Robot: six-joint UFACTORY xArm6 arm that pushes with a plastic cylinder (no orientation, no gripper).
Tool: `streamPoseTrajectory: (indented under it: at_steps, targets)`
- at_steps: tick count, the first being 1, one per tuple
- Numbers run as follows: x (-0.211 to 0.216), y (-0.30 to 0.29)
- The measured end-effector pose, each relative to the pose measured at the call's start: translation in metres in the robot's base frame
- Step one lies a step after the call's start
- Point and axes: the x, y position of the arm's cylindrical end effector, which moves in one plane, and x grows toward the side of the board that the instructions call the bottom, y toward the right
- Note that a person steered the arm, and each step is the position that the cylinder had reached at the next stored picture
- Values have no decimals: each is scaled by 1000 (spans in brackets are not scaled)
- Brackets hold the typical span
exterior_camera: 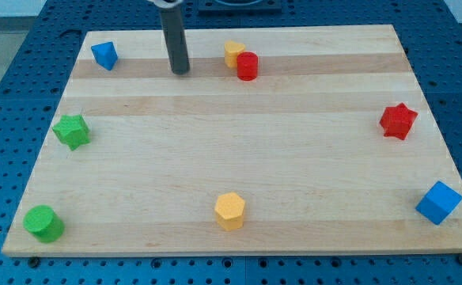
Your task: Move the blue triangle slightly down
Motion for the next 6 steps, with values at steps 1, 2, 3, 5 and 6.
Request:
streamPoseTrajectory:
  at_steps: [1, 2, 3, 5, 6]
  targets:
    - [-62, -32]
    - [-79, -85]
    - [-79, -164]
    - [-72, -179]
    - [-25, -152]
